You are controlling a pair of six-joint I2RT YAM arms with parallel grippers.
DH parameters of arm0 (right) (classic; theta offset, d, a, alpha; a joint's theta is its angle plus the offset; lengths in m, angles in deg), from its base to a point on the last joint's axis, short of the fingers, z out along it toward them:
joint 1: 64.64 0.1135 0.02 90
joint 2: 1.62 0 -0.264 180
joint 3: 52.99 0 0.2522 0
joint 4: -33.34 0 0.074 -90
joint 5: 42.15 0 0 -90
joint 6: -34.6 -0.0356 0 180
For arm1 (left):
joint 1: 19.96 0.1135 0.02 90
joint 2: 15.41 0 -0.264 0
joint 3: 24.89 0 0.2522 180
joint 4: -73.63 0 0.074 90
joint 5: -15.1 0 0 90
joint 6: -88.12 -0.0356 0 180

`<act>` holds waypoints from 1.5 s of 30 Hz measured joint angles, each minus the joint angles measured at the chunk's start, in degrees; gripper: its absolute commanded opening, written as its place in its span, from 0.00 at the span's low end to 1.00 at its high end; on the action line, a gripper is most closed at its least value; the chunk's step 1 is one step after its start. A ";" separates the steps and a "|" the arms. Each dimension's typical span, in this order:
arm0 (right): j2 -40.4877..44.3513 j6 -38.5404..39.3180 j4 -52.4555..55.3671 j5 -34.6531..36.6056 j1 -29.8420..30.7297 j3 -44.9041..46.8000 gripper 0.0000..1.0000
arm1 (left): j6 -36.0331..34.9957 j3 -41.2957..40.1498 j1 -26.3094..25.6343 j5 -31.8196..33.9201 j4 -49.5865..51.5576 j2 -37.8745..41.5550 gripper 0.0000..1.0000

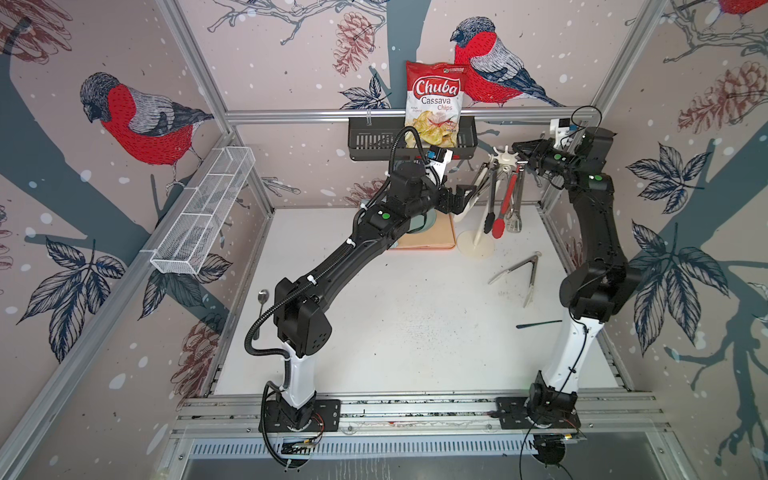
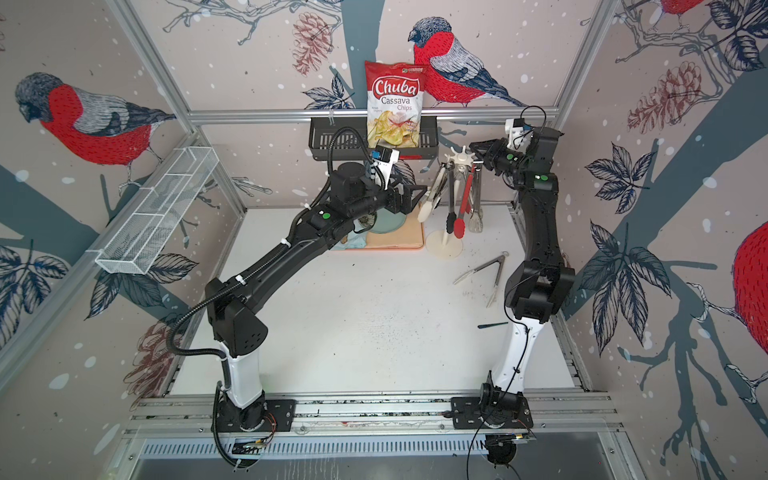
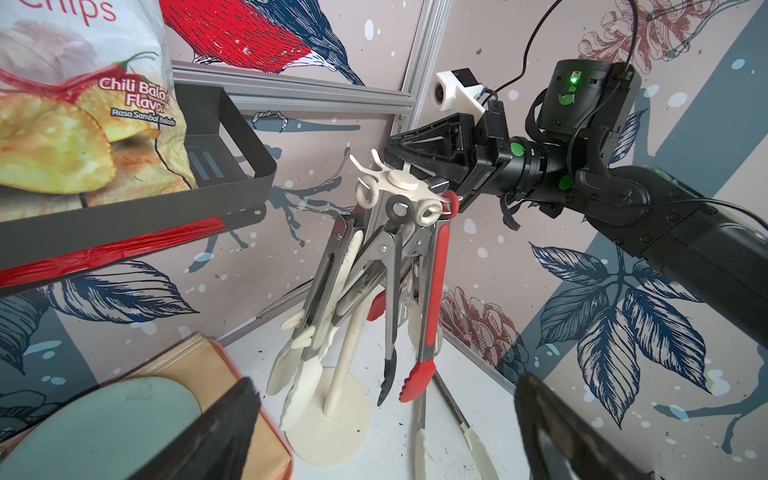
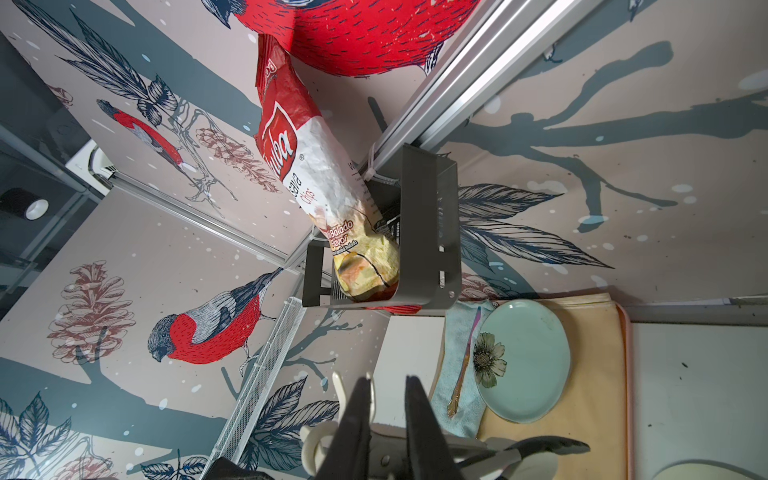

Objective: Hang food tongs on kitchen utensil racks
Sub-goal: Adjust the rack at the center of the board.

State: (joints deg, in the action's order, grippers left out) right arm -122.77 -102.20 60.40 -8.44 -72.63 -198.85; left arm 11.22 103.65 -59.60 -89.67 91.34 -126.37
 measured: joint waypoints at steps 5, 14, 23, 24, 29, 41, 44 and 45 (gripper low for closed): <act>-0.04 -1.27 -0.72 0.07 -0.04 -0.13 0.06 | -0.04 0.00 0.09 -0.02 0.00 0.04 0.95; -0.22 -2.67 -0.92 0.35 0.04 -0.13 0.00 | -1.05 -0.22 0.15 0.00 0.00 0.31 0.95; 0.35 -3.04 -1.38 2.19 0.83 0.85 0.00 | -1.11 -0.70 0.35 -0.04 0.00 0.37 0.95; 0.72 -3.08 -1.62 2.69 0.96 1.40 0.00 | -1.11 -0.76 0.35 -0.04 0.00 0.37 0.95; 2.78 -4.63 -2.69 5.27 1.20 4.46 0.00 | -1.49 -0.92 0.46 -0.09 0.02 0.76 0.95; 7.87 -9.53 -4.72 12.39 2.08 11.37 0.00 | -1.51 -1.84 0.85 -0.24 -0.17 1.66 0.95; 8.72 -10.43 -4.70 13.94 2.47 12.31 0.00 | -1.51 -2.36 0.96 -0.28 -0.24 2.10 0.95; 9.18 -10.60 -4.74 14.62 2.60 12.90 0.00 | -1.51 -2.62 0.98 -0.28 -0.26 2.29 0.95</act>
State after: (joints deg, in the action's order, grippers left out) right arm -113.59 -112.80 55.66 6.18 -70.02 -185.95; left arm 9.71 101.03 -58.62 -89.95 91.07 -124.07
